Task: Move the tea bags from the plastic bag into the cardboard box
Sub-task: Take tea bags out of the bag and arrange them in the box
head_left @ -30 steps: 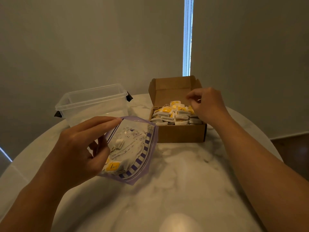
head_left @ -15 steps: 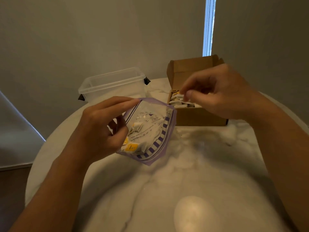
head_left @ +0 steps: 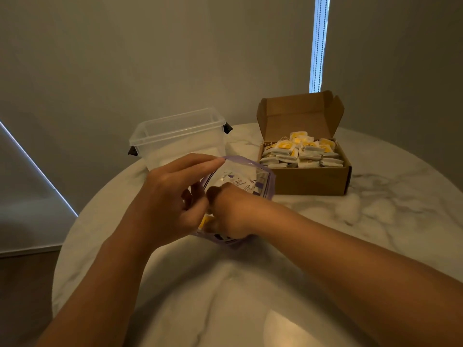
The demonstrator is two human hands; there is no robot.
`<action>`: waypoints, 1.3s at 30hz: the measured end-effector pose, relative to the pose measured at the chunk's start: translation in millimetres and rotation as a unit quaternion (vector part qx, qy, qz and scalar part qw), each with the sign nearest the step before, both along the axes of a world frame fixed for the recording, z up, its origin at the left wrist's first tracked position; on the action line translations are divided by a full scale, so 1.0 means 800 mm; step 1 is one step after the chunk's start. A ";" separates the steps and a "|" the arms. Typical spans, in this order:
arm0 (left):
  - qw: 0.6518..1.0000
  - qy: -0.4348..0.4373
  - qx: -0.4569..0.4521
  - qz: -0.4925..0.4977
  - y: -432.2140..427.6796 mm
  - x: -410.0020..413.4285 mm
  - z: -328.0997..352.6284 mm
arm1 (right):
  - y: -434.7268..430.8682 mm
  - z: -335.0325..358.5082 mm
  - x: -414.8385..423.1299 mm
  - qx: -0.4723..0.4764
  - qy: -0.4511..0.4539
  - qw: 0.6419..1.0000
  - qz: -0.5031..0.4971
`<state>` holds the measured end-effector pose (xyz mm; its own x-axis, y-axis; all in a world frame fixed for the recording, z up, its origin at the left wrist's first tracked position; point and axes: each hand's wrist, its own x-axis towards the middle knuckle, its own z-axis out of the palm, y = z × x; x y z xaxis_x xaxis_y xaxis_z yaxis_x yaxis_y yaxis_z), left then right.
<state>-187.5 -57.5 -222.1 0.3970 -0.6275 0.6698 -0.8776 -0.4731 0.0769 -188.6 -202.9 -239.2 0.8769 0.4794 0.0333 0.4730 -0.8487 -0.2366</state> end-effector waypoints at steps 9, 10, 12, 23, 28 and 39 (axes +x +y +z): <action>1.000 0.003 0.010 0.004 0.001 0.002 -0.001 | 0.000 -0.008 0.000 0.039 0.034 0.998 -0.044; 1.000 0.003 0.010 0.004 0.002 0.002 -0.001 | -0.001 -0.010 0.000 0.048 0.034 0.997 -0.046; 1.000 0.003 0.010 0.003 0.002 0.002 0.000 | -0.003 -0.011 -0.003 0.072 0.035 0.996 -0.047; 1.000 0.004 0.006 0.011 0.004 0.003 0.003 | -0.041 0.012 -0.039 0.195 -0.003 0.980 -0.033; 1.000 0.002 0.013 0.002 0.008 0.006 0.002 | -0.085 0.046 -0.043 0.323 0.066 0.944 -0.017; 1.000 -0.006 0.000 -0.011 0.006 0.012 0.000 | -0.233 0.063 0.025 0.338 -0.158 0.893 -0.252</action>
<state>-178.2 -52.6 -221.8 0.3757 -0.6360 0.6741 -0.8884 -0.4542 0.0666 -168.5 -389.6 -188.7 0.8710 -0.1977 0.4497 0.2046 -0.6864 -0.6979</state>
